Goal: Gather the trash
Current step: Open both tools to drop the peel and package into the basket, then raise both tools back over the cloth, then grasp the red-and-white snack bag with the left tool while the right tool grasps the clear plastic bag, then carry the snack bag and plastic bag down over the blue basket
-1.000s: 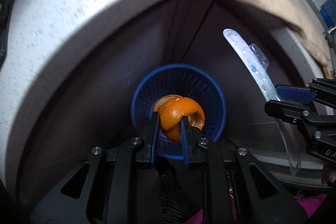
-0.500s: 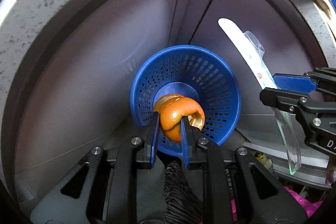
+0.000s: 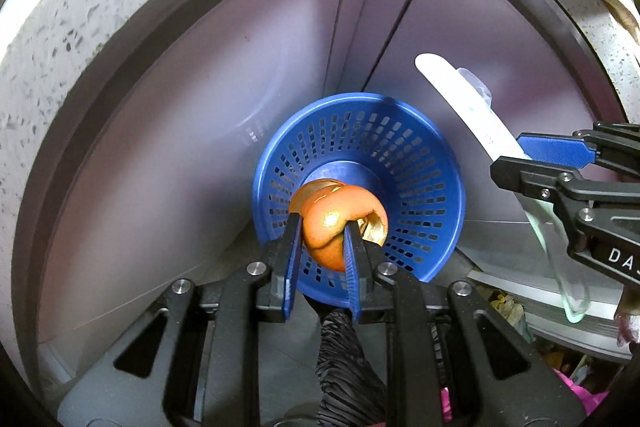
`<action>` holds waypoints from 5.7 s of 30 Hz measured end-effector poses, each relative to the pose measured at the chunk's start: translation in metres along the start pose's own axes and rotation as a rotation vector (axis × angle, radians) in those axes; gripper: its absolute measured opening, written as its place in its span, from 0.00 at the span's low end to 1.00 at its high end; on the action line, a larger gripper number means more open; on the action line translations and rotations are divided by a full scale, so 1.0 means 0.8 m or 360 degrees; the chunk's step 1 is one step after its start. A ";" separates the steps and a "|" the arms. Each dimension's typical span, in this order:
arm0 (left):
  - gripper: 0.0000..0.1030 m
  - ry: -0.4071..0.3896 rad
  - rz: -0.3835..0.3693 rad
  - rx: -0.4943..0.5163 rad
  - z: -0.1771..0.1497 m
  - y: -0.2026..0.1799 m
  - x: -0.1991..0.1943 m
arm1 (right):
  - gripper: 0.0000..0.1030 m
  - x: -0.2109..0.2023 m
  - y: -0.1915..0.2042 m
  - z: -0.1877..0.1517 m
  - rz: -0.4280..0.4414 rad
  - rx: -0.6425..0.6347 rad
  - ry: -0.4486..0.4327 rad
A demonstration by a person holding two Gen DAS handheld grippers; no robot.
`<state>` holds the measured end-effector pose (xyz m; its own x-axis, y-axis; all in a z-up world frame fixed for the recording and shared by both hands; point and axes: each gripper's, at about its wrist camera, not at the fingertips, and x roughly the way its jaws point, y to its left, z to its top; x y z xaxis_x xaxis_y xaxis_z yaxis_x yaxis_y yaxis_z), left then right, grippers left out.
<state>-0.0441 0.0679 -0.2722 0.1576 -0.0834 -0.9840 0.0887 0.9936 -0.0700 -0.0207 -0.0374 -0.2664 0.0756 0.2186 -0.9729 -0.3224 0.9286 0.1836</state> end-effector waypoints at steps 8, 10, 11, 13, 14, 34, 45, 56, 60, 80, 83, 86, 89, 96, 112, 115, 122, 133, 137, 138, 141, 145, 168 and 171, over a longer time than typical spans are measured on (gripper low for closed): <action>0.48 -0.0014 0.0029 -0.0002 0.000 0.005 -0.009 | 0.53 -0.016 0.003 -0.002 -0.0023 -0.0049 -0.0023; 0.48 -0.0017 0.0031 -0.0009 -0.001 0.007 -0.011 | 0.53 -0.021 0.001 -0.002 -0.0011 -0.0039 -0.0027; 0.48 -0.0019 0.0032 -0.0012 -0.001 0.008 -0.014 | 0.53 -0.023 -0.001 -0.002 -0.0010 -0.0037 -0.0032; 0.48 -0.0034 0.0043 -0.0018 -0.001 0.010 -0.019 | 0.53 -0.027 -0.006 -0.002 -0.0009 -0.0038 -0.0037; 0.48 -0.0045 0.0050 -0.0019 -0.001 0.011 -0.023 | 0.53 -0.029 -0.008 -0.002 -0.0007 -0.0036 -0.0040; 0.60 -0.0438 0.0054 -0.0028 0.056 0.015 -0.163 | 0.65 -0.156 -0.027 -0.003 0.0115 -0.0041 -0.0311; 0.72 -0.0697 -0.0006 -0.0043 0.140 0.000 -0.241 | 0.72 -0.246 -0.097 0.022 0.0020 0.0052 -0.0557; 0.74 -0.0819 0.0069 0.0137 0.245 -0.058 -0.275 | 0.78 -0.285 -0.161 0.066 -0.0065 0.0054 -0.0673; 0.74 -0.0837 0.0135 0.0271 0.273 -0.095 -0.278 | 0.78 -0.293 -0.192 0.090 -0.0085 0.0070 -0.0690; 0.74 -0.0515 0.0331 0.0562 0.375 -0.159 -0.189 | 0.79 -0.283 -0.342 0.249 0.0069 0.0265 -0.0610; 0.74 -0.0458 0.0318 0.0553 0.384 -0.156 -0.178 | 0.79 -0.272 -0.349 0.271 0.0097 0.0276 -0.0584; 0.74 -0.0429 0.0316 0.0538 0.392 -0.153 -0.171 | 0.79 -0.259 -0.355 0.297 0.0119 0.0283 -0.0556; 0.74 -0.0397 0.0317 0.0527 0.399 -0.152 -0.167 | 0.79 -0.245 -0.361 0.317 0.0138 0.0302 -0.0533; 0.63 -0.0353 0.0332 0.0532 0.407 -0.150 -0.150 | 0.79 -0.213 -0.369 0.354 0.0189 0.0340 -0.0477; 0.44 -0.0458 0.0305 0.0517 0.413 -0.149 -0.160 | 0.46 -0.153 -0.369 0.385 0.0217 0.0370 -0.0347; 0.43 -0.0475 0.0315 0.0514 0.413 -0.149 -0.162 | 0.36 -0.151 -0.366 0.385 0.0200 0.0353 -0.0350; 0.42 -0.0536 0.0326 0.0480 0.412 -0.144 -0.174 | 0.24 -0.171 -0.369 0.379 0.0224 0.0382 -0.0440; 0.42 -0.0647 0.0305 0.0402 0.400 -0.135 -0.201 | 0.21 -0.222 -0.373 0.365 0.0220 0.0436 -0.0610; 0.42 -0.0698 0.0288 0.0366 0.391 -0.130 -0.215 | 0.21 -0.243 -0.369 0.353 0.0215 0.0415 -0.0661; 0.42 -0.0713 0.0285 0.0356 0.388 -0.128 -0.219 | 0.21 -0.247 -0.368 0.351 0.0214 0.0412 -0.0672; 0.42 -0.0750 0.0281 0.0345 0.381 -0.124 -0.231 | 0.21 -0.261 -0.362 0.340 0.0228 0.0405 -0.0706; 0.42 -0.0796 0.0263 0.0323 0.367 -0.117 -0.246 | 0.21 -0.277 -0.350 0.327 0.0229 0.0384 -0.0741; 0.42 -0.0886 0.0170 0.0240 0.208 -0.048 -0.294 | 0.21 -0.325 -0.189 0.191 0.0263 0.0216 -0.0803; 0.42 -0.0870 0.0164 0.0236 0.185 -0.038 -0.292 | 0.21 -0.321 -0.164 0.167 0.0280 0.0203 -0.0779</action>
<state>0.0623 0.0456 -0.0162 0.6546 -0.0531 -0.7541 0.1767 0.9807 0.0843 0.1281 -0.1752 -0.0216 0.4718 0.4601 -0.7521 -0.2551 0.8878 0.3831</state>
